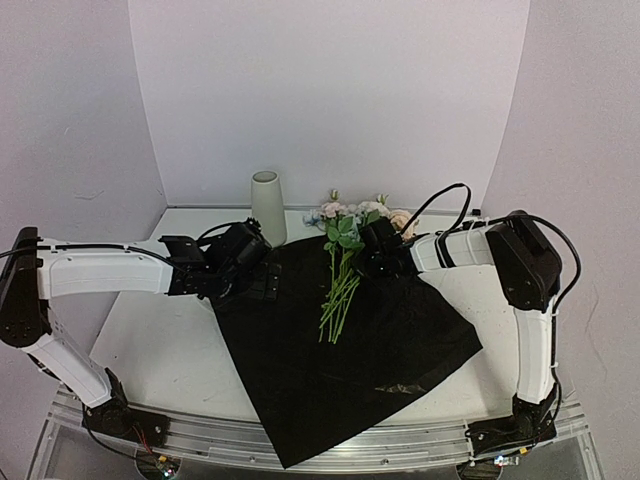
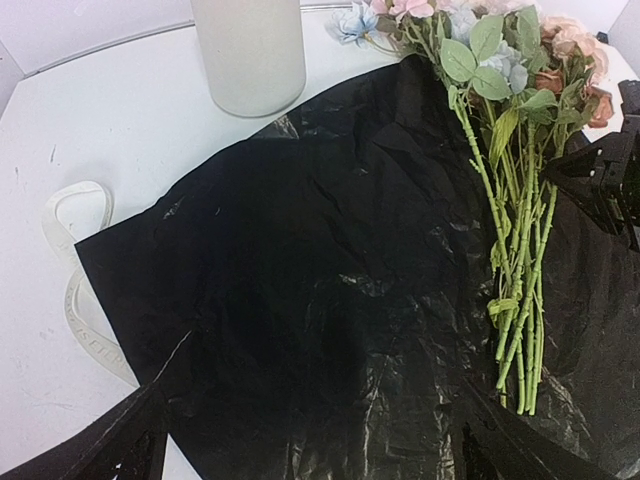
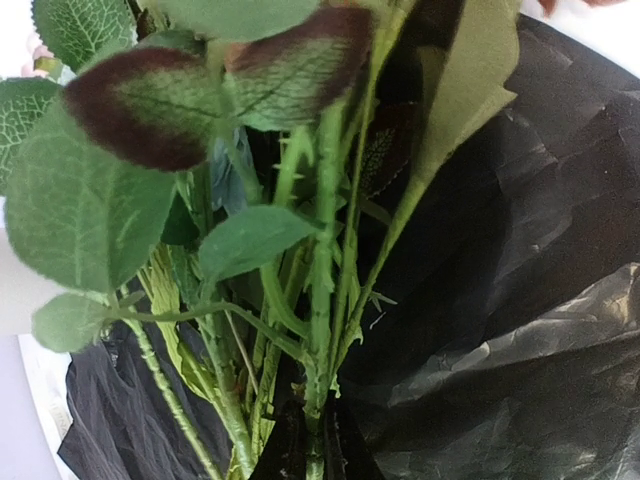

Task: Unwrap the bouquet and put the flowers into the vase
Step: Pick up the fake flower from the wrapping paper.

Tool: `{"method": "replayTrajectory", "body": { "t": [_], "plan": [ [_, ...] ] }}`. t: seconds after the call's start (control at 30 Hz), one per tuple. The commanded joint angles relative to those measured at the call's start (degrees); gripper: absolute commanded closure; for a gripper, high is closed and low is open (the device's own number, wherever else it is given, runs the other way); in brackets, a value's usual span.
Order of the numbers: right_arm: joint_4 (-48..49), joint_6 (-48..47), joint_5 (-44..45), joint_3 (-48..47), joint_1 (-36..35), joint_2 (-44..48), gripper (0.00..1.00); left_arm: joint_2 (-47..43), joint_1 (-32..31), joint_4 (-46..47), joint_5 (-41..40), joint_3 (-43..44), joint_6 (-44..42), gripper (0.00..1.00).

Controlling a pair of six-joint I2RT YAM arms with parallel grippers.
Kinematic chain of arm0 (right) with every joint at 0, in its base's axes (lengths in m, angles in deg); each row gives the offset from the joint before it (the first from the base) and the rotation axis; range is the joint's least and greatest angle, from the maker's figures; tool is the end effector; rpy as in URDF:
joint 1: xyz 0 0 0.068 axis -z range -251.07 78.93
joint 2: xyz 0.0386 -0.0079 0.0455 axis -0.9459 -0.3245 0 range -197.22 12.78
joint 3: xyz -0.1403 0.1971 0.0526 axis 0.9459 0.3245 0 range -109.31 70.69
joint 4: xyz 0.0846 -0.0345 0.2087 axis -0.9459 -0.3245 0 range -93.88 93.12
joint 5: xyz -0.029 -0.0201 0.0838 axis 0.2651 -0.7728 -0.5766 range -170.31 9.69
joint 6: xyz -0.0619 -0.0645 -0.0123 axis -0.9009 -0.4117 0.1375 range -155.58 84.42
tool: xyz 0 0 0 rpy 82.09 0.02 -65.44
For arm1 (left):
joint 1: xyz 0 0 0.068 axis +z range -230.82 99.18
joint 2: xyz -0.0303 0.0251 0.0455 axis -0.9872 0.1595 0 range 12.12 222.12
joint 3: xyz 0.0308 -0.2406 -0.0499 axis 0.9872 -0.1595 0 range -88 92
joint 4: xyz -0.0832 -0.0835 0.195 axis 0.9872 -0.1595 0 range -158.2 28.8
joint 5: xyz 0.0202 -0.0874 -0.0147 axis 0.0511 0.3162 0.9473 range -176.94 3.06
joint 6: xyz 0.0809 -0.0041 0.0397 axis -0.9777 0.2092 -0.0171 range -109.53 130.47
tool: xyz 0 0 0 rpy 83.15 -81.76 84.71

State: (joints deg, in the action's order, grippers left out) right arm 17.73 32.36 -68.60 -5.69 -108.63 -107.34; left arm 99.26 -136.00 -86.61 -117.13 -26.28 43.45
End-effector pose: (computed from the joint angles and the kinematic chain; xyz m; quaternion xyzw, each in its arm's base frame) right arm 0.3787 0.2707 0.1437 0.2746 0.8142 0.3479 0.3750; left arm 0.2122 -0.2339 0.2043 0.0895 0.9094 -0.0489 0.4032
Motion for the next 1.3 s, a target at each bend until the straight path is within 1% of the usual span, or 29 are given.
{"method": "replayTrajectory", "body": {
  "t": [0.0,0.1,0.63,0.97,1.27],
  "plan": [
    [-1.34,0.35,2.21,0.08,0.23,2.41,0.96,0.13,-0.02,1.5,-1.74,1.28,-0.56,0.01],
    [-1.34,0.6,2.4,0.86,0.24,3.84,1.0,0.14,-0.02,1.53,-1.86,1.47,-0.58,0.01],
    [-1.43,0.73,1.97,4.99,0.21,9.73,1.0,1.17,-0.02,1.5,-0.28,2.44,-0.89,0.01],
    [-1.65,-0.02,4.67,8.87,0.21,13.92,1.0,1.01,-0.03,1.48,0.15,2.44,-0.89,0.01],
    [-2.53,-3.18,7.53,11.95,0.19,19.19,1.0,0.6,-0.02,1.5,0.34,2.67,-1.06,0.01]
  ]
}}
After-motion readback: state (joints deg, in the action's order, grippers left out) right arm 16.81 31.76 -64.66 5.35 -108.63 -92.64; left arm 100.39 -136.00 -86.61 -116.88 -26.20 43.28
